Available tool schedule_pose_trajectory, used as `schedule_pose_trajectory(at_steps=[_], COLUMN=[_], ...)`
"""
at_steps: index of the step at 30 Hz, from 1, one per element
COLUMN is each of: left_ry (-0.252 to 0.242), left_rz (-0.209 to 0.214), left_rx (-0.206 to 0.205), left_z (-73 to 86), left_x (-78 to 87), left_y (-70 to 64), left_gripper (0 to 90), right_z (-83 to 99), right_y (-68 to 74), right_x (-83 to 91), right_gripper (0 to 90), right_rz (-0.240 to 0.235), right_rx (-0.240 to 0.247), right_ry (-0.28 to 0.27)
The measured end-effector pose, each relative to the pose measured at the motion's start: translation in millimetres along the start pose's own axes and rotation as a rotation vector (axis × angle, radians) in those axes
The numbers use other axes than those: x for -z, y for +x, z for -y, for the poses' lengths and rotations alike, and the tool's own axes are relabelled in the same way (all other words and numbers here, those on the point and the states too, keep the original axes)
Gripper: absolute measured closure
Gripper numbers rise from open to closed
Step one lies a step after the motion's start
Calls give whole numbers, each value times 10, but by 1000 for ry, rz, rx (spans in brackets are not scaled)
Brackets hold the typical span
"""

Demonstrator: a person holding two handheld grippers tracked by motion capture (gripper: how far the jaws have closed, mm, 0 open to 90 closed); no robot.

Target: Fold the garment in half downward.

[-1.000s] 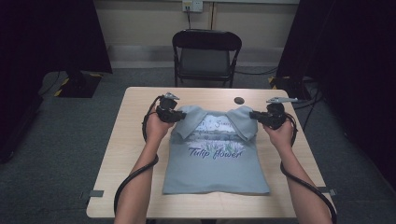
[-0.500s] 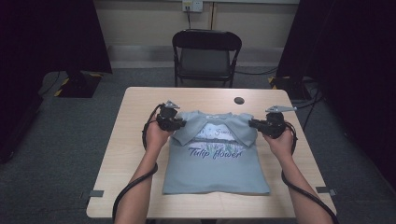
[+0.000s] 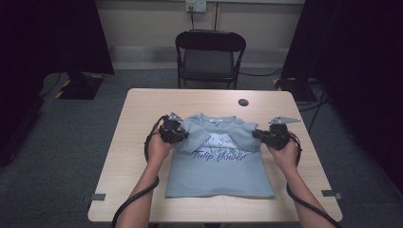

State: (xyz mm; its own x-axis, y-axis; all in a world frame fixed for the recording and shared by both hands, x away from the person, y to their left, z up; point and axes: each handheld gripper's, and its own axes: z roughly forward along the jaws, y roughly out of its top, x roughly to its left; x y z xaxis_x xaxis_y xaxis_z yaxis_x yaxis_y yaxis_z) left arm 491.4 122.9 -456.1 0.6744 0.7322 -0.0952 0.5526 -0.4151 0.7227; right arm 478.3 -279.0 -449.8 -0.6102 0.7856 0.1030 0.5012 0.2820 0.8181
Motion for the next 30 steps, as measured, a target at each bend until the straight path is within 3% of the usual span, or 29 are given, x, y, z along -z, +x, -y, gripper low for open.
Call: schedule_pose_trajectory(at_steps=[10,21,30], left_ry=[20,5,11], left_rz=[-3,-3,-48], left_rx=[-21,-35,-113], left_z=[170,347,434], left_x=[5,38,48], left_y=[-108,-167,-308], left_gripper=[822,815,809], right_z=[164,414,505], right_y=[78,196,225], right_x=[57,27,20], right_gripper=[834,831,826], right_rz=[-7,-18,-1], right_rx=[18,39,54], right_ry=[20,61,81])
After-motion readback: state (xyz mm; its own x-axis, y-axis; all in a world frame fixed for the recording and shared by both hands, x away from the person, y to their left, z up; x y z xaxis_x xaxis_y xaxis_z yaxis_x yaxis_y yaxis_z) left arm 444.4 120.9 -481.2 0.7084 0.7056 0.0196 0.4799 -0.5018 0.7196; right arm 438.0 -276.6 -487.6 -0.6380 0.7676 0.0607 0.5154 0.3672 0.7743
